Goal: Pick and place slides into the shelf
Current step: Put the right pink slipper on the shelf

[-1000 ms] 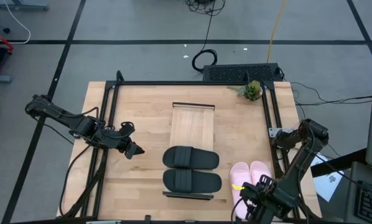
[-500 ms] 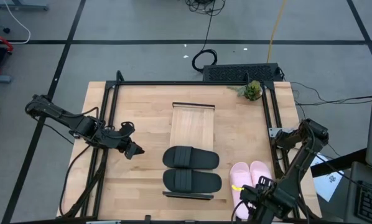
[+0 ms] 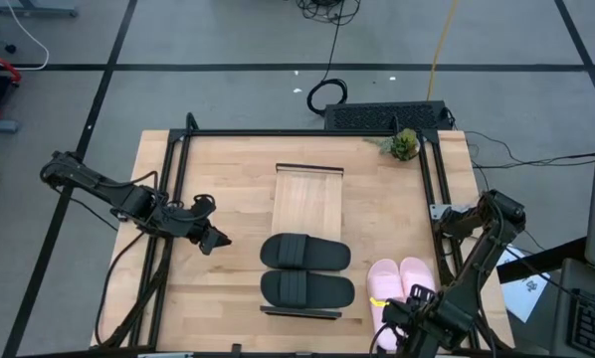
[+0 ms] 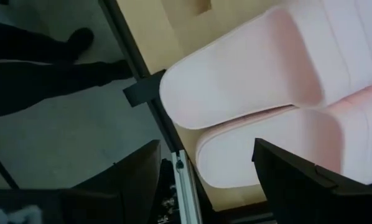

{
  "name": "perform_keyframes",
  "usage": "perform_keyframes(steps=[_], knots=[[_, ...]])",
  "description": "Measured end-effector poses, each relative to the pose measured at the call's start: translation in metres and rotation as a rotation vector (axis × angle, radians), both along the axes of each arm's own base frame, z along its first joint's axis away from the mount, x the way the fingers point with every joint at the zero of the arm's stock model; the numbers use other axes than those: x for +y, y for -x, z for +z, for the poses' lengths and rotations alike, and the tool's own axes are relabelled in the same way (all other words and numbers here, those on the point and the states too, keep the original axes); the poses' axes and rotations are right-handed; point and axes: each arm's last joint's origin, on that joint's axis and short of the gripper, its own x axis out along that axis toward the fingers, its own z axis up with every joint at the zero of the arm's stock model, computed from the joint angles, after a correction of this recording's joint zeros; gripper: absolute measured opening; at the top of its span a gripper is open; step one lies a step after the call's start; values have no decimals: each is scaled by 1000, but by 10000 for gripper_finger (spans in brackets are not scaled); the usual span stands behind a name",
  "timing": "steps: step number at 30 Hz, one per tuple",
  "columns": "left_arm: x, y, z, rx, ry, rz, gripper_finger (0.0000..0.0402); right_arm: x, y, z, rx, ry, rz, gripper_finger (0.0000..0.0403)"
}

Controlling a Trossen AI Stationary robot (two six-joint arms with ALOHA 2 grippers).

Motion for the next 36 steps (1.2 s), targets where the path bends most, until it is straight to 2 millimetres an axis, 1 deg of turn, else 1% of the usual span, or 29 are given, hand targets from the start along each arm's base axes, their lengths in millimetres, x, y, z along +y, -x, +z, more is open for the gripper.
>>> perform_keyframes(steps=[11, 19, 25, 29, 36], knots=[[0, 0, 0, -3, -15, -12, 161, -1, 1, 0, 19, 8, -49, 247], [0, 0, 0, -3, -15, -12, 161, 1, 2, 0, 68, -39, -17, 247], [0, 0, 0, -3, -16, -13, 161, -2, 5, 0, 95, -6, -19, 247], [0, 0, 0, -5, -24, -20, 161, -5, 8, -10, 123, 25, -43, 247], [0, 0, 0, -5, -27, -23, 161, -12, 16, -39, 271, 37, -36, 247]])
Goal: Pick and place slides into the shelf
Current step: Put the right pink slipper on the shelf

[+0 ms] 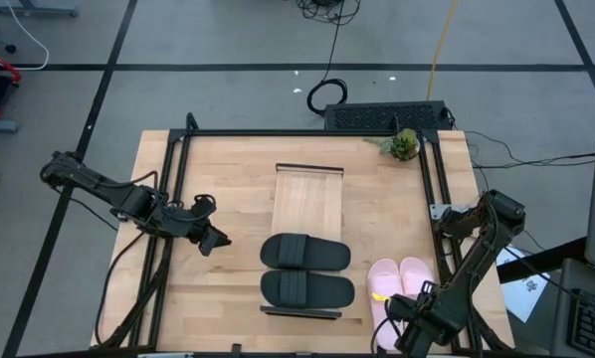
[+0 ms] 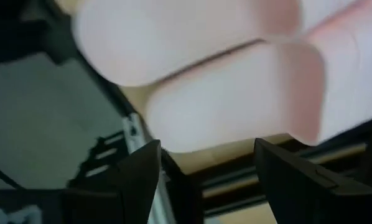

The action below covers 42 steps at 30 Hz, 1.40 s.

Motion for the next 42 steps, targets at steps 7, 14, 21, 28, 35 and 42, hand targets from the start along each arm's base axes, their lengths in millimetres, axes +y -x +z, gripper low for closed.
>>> perform_keyframes(steps=[7, 14, 21, 28, 35, 42], knots=[[0, 0, 0, 0, 0, 0, 161, -6, 4, -11, 41, 45, 0, 247], [0, 0, 0, 0, 0, 0, 161, -14, 8, -11, 27, 171, -14, 247], [0, 0, 0, 0, 0, 0, 161, -19, 9, -10, 14, 231, 20, 247], [0, 0, 0, 0, 0, 0, 161, -19, 8, -10, -8, 232, 77, 247], [0, 0, 0, 0, 1, 1, 161, -25, 11, -25, 13, 252, 85, 247], [0, 0, 0, 3, 13, 11, 161, -35, 16, -42, 78, 296, 84, 247]])
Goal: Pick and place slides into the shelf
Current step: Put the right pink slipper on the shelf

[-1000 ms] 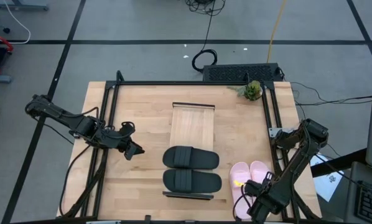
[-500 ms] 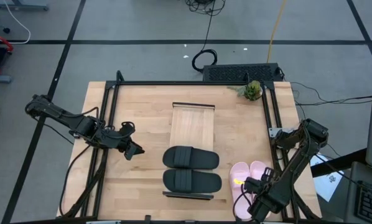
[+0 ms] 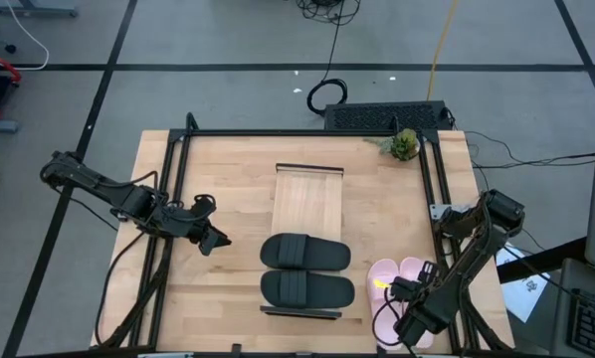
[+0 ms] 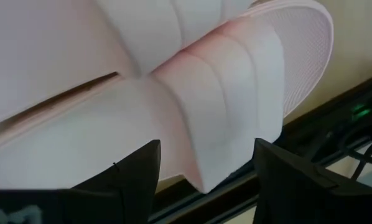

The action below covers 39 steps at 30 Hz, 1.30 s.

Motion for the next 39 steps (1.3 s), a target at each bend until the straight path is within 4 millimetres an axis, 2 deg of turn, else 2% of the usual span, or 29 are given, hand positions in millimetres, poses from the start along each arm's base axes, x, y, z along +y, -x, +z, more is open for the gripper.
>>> perform_keyframes(steps=[9, 17, 30, 39], knots=[[0, 0, 0, 1, 2, 2, 161, -9, 6, -16, 24, 37, 15, 247], [0, 0, 0, 2, 8, 6, 161, -14, 4, -19, -94, 148, 42, 243], [0, 0, 0, 4, 14, -1, 161, -16, 3, -19, -120, 183, 67, 166], [-1, 0, 0, 14, 38, -16, 161, -22, 8, -43, -150, 141, 33, 126]])
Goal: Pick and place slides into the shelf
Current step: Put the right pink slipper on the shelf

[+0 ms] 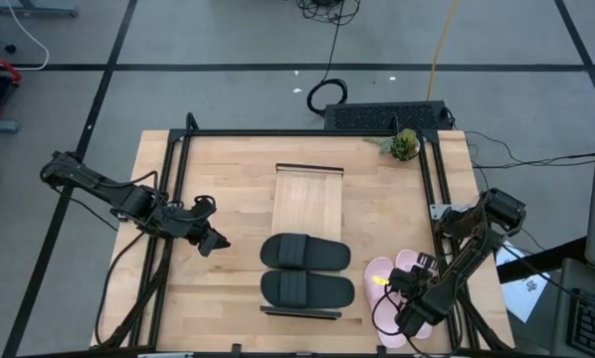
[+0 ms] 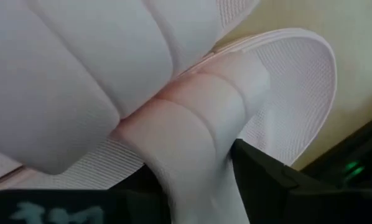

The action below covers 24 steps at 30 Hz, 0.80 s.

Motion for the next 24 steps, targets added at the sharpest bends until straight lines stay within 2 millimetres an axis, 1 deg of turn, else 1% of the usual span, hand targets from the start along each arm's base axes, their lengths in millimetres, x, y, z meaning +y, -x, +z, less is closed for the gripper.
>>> perform_keyframes(steps=[4, 10, 11, 15, 17, 21, 24], knots=[[0, 0, 0, 1, 5, 5, 161, -2, 2, -1, 19, 13, -17, 95], [0, 0, 0, 1, 7, 6, 161, -3, 2, -1, 17, 28, -4, 15], [0, 0, 0, 2, 6, 5, 161, -3, 2, -1, 16, 30, -2, 9], [0, 0, 0, 1, 6, 6, 161, -5, 3, 0, 22, 65, -15, 9], [0, 0, 0, 2, 7, 6, 161, -6, 4, 4, 35, 101, -9, 5], [0, 0, 0, 2, 7, 6, 161, -8, 4, 22, 87, 183, 4, 3], [0, 0, 0, 1, 3, 2, 161, -10, 5, 42, 96, 194, 8, 3]])
